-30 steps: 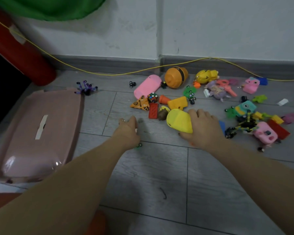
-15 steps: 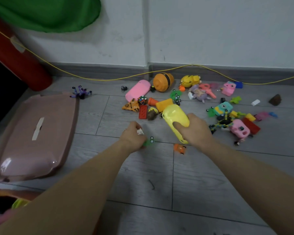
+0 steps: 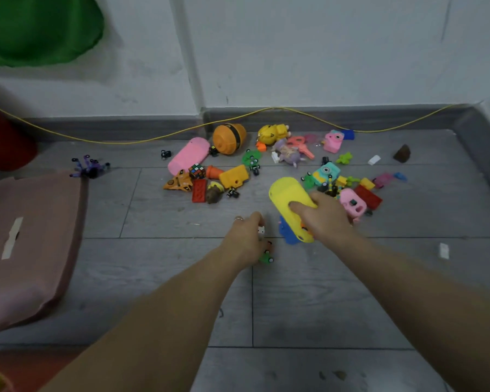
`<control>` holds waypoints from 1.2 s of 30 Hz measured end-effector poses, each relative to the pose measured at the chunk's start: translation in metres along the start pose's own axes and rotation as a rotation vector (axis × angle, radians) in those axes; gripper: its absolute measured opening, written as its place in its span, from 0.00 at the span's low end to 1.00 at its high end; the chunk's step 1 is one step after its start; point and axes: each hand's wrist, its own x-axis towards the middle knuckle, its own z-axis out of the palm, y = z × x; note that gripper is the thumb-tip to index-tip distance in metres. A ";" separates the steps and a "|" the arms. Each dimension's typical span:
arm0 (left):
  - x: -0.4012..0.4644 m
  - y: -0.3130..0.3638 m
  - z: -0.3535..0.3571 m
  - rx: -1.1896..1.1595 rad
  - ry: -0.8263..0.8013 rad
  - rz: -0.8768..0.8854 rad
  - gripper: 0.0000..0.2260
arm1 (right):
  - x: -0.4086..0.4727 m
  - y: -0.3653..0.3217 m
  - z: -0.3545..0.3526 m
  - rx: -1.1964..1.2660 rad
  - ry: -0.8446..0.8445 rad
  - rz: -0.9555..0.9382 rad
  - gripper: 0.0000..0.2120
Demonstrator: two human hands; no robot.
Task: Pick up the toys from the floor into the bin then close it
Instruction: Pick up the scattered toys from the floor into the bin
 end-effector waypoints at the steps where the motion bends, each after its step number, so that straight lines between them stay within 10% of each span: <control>1: 0.001 0.000 0.005 0.049 -0.014 0.026 0.16 | -0.002 0.002 0.005 -0.041 -0.015 -0.044 0.16; 25: -0.018 -0.016 0.003 0.082 -0.019 0.013 0.13 | -0.024 -0.004 0.011 0.107 -0.169 0.162 0.17; 36: -0.106 -0.048 -0.160 -0.092 0.049 0.013 0.12 | -0.073 -0.130 0.032 0.155 -0.212 -0.110 0.11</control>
